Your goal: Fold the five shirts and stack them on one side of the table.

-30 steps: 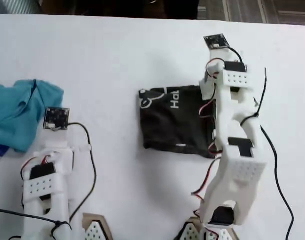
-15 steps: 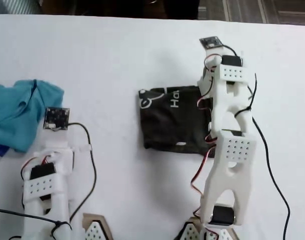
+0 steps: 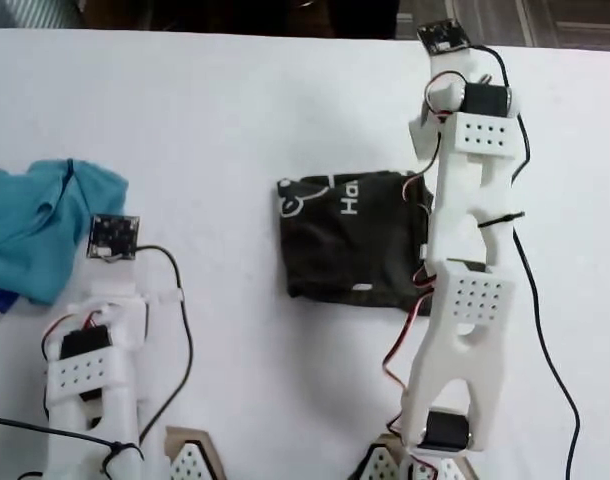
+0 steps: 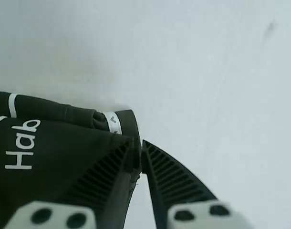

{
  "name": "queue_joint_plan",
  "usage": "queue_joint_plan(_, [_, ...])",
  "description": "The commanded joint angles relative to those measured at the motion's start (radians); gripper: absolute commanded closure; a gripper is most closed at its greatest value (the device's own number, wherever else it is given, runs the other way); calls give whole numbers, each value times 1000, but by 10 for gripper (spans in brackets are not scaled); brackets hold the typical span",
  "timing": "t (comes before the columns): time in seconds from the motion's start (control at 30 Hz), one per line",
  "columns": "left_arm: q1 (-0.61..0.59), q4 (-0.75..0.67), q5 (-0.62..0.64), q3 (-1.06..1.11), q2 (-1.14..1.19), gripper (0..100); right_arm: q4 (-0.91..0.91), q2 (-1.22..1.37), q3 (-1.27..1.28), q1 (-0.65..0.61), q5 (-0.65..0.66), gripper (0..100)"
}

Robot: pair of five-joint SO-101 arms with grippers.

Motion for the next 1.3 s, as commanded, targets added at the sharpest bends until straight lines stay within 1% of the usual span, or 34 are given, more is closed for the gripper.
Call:
queue_joint_plan(0.0, [-5,-17,-2,-2,-15,972,64,-8,26,-30,2,896])
queue_joint_plan(0.07, [-5,-17,-2,-2,-15,972,67,-8,81,-47,11,825])
queue_joint_plan(0.13, [-5,-17,-2,-2,-15,972,36,-7,132,-56,11,790])
queue_joint_plan(0.33, [-5,-17,-2,-2,-15,972,-79,-7,235,-41,11,847])
queue_joint_plan(0.53, [-5,-17,-2,-2,-15,972,-93,-7,273,-39,17,848])
queue_joint_plan(0.67, [-5,-17,-2,-2,-15,972,-94,10,295,-41,98,849])
queue_joint_plan(0.87, [-5,-17,-2,-2,-15,972,-90,88,221,-21,126,865])
queue_joint_plan(0.9, [-5,-17,-2,-2,-15,972,-88,96,203,-19,124,892])
queue_joint_plan(0.97, [-5,-17,-2,-2,-15,972,-88,101,166,-12,123,981])
queue_joint_plan(1.03, [-5,-17,-2,-2,-15,972,-82,101,130,-4,123,967])
queue_joint_plan(1.1, [-5,-17,-2,-2,-15,972,-68,99,81,4,123,981])
queue_joint_plan(1.27, [-5,-17,-2,-2,-15,972,19,99,-74,5,123,979])
